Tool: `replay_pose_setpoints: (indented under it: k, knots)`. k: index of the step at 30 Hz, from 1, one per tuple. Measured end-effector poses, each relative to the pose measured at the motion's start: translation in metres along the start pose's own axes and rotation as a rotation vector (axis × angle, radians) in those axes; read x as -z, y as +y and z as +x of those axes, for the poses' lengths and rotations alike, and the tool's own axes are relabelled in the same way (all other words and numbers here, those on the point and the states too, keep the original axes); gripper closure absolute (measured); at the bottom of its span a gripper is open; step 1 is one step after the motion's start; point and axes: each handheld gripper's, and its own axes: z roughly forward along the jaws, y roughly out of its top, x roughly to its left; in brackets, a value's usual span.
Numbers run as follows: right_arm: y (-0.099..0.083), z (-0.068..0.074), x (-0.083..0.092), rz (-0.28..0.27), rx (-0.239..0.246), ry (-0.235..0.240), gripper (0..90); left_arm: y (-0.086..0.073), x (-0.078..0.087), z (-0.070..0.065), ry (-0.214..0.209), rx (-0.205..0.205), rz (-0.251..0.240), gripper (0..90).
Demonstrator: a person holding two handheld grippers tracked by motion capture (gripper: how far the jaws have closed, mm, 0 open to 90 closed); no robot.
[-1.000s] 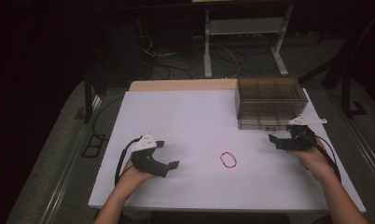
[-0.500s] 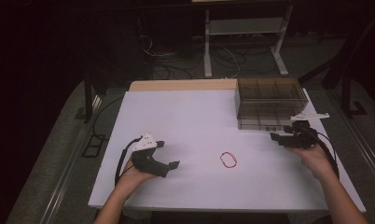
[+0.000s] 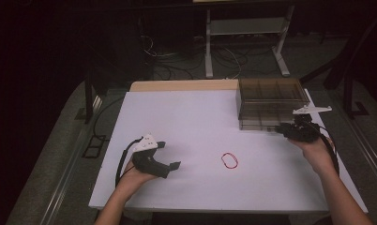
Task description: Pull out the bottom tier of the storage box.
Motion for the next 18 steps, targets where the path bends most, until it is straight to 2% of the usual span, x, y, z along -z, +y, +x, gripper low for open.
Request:
replay_pose_setpoints:
  k: [2, 3, 9, 18]
  knots:
    - [0.003, -0.003, -0.003, 0.012, -0.023, 0.042, 72.1, 0.0, 0.0, 0.0, 0.0, 0.006, 0.001, 0.0]
    - [0.004, -0.004, -0.005, 0.015, -0.025, 0.048, 73.2, 0.0, -0.001, 0.0, 0.001, 0.006, 0.0, 0.0]
    - [0.011, -0.008, -0.01, 0.016, -0.005, 0.034, 88.1, -0.001, -0.001, -0.001, 0.005, 0.009, 0.005, 0.0]
    - [0.025, -0.015, -0.027, 0.076, 0.014, 0.061, 89.5, -0.001, -0.001, 0.0, 0.02, 0.025, -0.003, 0.0]
